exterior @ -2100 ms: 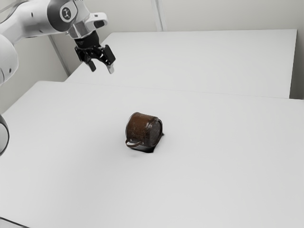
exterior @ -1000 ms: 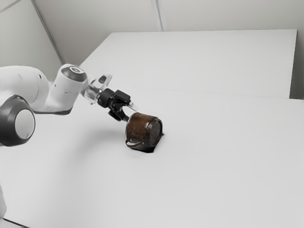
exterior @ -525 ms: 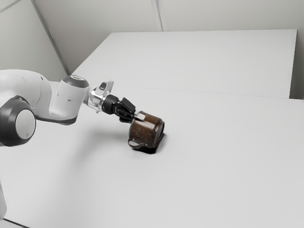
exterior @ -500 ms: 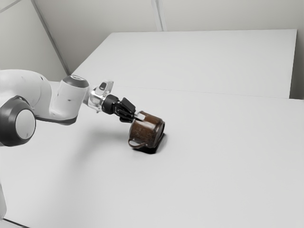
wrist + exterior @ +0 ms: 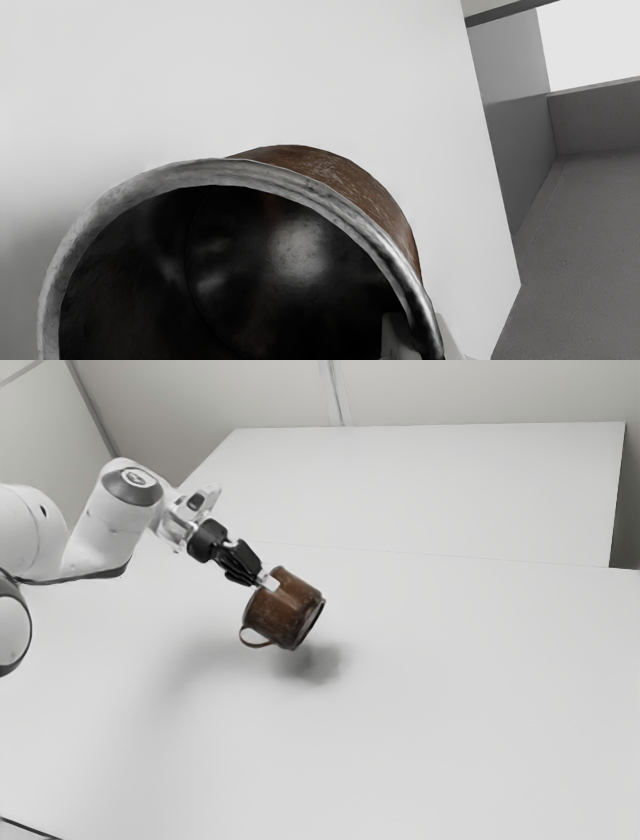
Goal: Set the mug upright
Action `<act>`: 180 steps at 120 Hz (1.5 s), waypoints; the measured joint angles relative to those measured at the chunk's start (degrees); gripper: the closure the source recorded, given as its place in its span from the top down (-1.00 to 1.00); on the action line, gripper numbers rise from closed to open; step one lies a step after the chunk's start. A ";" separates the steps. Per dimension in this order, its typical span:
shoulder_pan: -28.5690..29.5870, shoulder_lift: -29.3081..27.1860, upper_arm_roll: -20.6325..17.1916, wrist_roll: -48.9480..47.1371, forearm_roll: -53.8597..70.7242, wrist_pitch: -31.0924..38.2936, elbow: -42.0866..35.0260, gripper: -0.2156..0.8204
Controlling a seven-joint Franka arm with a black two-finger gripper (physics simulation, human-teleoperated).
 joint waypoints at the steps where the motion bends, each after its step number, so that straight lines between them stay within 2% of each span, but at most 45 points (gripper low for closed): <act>1: 0.03 -0.30 -0.25 -0.25 1.07 0.32 0.02 -0.92; 25: -0.29 -3.59 -4.44 -7.07 25.81 7.98 1.72 -0.93; 45: -0.87 -4.58 -6.55 -12.94 39.61 14.26 0.48 -0.93; 62: -0.92 -4.84 -7.02 -16.91 44.99 20.04 -3.76 -0.93; 73: -1.13 -7.79 -7.42 -19.04 47.54 24.57 -9.71 -0.93; 85: -1.17 -9.68 -7.89 -21.03 50.57 28.31 -12.95 -0.93; 116: -0.88 -10.16 -8.39 -24.99 54.18 37.80 -20.39 -0.92; 125: -0.76 -9.74 -9.21 -25.81 54.46 39.64 -21.61 -0.79; 142: -1.29 -9.24 -9.66 -26.93 54.47 41.67 -22.52 -0.20; 152: -1.17 -9.54 -9.76 -27.47 54.30 42.19 -22.51 0.05; 166: -1.07 -10.30 -9.85 -27.98 53.04 41.90 -21.14 0.28; 180: -1.11 -10.27 -9.87 -28.33 49.65 37.47 -14.77 0.41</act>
